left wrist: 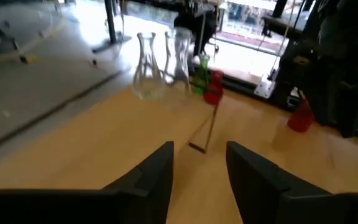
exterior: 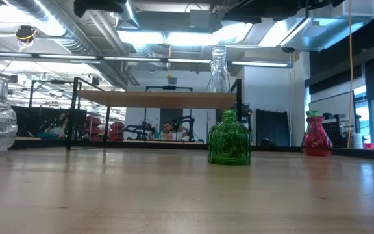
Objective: Sort vases onto shelf
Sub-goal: Put the transparent vase aligned with the other transparent vases on the shelf
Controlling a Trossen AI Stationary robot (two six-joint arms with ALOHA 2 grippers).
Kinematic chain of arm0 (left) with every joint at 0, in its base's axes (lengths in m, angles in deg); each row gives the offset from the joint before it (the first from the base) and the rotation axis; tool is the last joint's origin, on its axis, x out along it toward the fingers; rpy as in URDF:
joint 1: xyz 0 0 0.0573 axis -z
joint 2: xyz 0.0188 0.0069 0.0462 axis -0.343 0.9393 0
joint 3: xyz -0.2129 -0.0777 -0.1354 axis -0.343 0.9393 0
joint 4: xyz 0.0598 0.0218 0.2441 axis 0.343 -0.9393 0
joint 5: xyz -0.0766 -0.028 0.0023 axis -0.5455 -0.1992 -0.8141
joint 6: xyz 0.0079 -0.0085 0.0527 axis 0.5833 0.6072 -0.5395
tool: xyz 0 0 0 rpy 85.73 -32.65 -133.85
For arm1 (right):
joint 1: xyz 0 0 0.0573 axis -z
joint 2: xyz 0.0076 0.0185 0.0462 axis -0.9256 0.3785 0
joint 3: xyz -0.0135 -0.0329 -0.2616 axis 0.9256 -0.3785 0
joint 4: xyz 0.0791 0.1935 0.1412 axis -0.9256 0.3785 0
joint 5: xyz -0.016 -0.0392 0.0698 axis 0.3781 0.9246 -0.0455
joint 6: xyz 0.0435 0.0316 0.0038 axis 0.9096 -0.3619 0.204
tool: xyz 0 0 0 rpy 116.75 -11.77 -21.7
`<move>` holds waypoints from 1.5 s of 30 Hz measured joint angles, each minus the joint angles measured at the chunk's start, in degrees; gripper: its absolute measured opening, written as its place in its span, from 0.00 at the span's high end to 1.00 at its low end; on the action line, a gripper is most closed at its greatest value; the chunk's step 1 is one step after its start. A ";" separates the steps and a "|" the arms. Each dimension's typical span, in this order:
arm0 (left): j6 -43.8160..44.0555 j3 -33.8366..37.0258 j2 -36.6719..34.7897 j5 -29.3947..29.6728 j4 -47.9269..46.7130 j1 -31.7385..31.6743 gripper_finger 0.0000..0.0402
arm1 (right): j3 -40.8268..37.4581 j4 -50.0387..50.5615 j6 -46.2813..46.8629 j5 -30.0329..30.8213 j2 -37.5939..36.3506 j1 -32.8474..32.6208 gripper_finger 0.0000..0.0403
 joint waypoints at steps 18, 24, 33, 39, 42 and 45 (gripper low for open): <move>33.84 -21.33 20.40 -15.27 -56.49 0.46 0.66 | 0.02 0.00 1.09 2.62 0.00 0.00 0.54; 38.74 -18.47 21.11 -20.77 -61.37 1.09 0.66 | 0.04 0.51 1.39 2.62 0.00 0.02 0.54; 41.90 -11.71 19.69 -25.81 -61.69 3.92 0.66 | 0.04 0.67 1.68 2.73 0.00 0.02 0.54; 46.00 -8.06 18.60 -26.32 -61.61 5.09 0.66 | 0.04 0.63 1.68 2.75 0.00 0.02 0.54; 46.68 -7.08 18.60 -27.10 -61.70 5.39 0.66 | 0.04 0.62 1.68 2.75 0.00 0.01 0.54; 46.72 -6.25 18.60 -27.12 -61.48 5.39 0.66 | 0.04 0.62 1.68 2.78 0.00 0.02 0.54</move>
